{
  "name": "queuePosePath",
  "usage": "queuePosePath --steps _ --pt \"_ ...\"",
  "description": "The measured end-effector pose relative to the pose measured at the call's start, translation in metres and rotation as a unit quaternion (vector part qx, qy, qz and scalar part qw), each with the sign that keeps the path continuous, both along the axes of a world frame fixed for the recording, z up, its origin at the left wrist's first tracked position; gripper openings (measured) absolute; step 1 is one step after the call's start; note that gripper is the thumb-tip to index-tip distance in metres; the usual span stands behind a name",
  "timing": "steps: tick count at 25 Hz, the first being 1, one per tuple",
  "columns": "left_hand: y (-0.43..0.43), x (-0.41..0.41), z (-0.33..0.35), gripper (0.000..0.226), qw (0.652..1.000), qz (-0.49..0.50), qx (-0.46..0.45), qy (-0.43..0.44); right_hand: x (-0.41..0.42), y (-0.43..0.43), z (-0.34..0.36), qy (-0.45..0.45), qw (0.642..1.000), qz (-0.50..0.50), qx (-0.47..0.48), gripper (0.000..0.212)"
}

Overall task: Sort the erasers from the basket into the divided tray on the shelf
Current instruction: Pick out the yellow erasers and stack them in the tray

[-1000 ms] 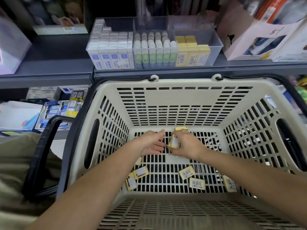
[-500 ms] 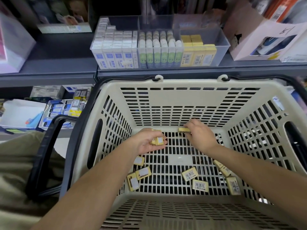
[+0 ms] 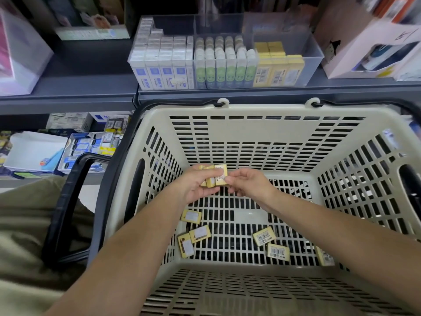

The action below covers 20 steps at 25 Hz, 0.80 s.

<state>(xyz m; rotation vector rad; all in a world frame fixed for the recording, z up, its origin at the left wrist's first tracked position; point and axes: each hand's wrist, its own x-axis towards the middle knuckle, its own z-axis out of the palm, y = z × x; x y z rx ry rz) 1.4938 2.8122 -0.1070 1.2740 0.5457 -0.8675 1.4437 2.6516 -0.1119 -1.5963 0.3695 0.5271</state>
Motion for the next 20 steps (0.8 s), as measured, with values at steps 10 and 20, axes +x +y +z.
queuePosePath --steps 10,20 --pt "0.005 0.009 0.001 0.035 0.999 0.014 0.038 -0.020 -0.056 0.085 -0.048 -0.262 0.781 0.435 -0.363 0.087" --pt "0.004 0.011 0.000 0.032 0.999 0.000 0.031 -0.024 -0.026 0.019 -0.043 -0.218 0.819 0.349 -0.400 0.056"
